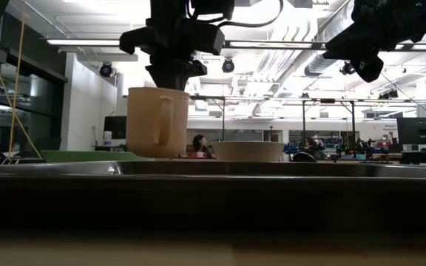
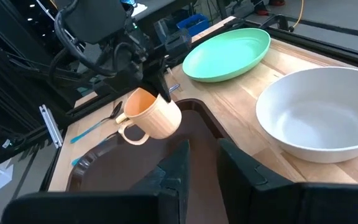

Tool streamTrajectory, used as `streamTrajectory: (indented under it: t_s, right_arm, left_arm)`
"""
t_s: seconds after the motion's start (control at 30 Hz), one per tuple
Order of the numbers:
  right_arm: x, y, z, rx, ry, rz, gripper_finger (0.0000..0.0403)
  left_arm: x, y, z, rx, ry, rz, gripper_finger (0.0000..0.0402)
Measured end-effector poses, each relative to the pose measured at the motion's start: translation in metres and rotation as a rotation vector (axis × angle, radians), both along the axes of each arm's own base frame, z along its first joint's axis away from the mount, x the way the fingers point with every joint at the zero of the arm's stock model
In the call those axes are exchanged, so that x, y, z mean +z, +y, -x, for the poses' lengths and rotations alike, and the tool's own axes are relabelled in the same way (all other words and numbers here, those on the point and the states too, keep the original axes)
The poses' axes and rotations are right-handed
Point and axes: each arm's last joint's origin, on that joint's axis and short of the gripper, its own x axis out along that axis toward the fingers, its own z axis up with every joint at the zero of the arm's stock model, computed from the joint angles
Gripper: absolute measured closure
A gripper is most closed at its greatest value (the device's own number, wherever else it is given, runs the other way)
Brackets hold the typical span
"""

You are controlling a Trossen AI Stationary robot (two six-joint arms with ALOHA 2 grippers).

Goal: Set up tray
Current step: Put the yellow mug on the brown tray

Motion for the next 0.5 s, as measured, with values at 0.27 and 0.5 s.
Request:
streamTrajectory:
  t_s: [0.27, 0.5]
  right_arm:
    - [0.000, 0.000, 0.000, -0.008, -0.004, -0.026, 0.0344]
    - [0.000, 0.000, 0.000, -0.008, -0.007, -0.045, 0.0347]
  left_arm:
    - [0.000, -0.001, 0.001, -0.229, 0.024, 0.025, 0.0383]
    - [0.000, 0.010, 0.001, -0.316, 0.019, 0.044, 0.0383]
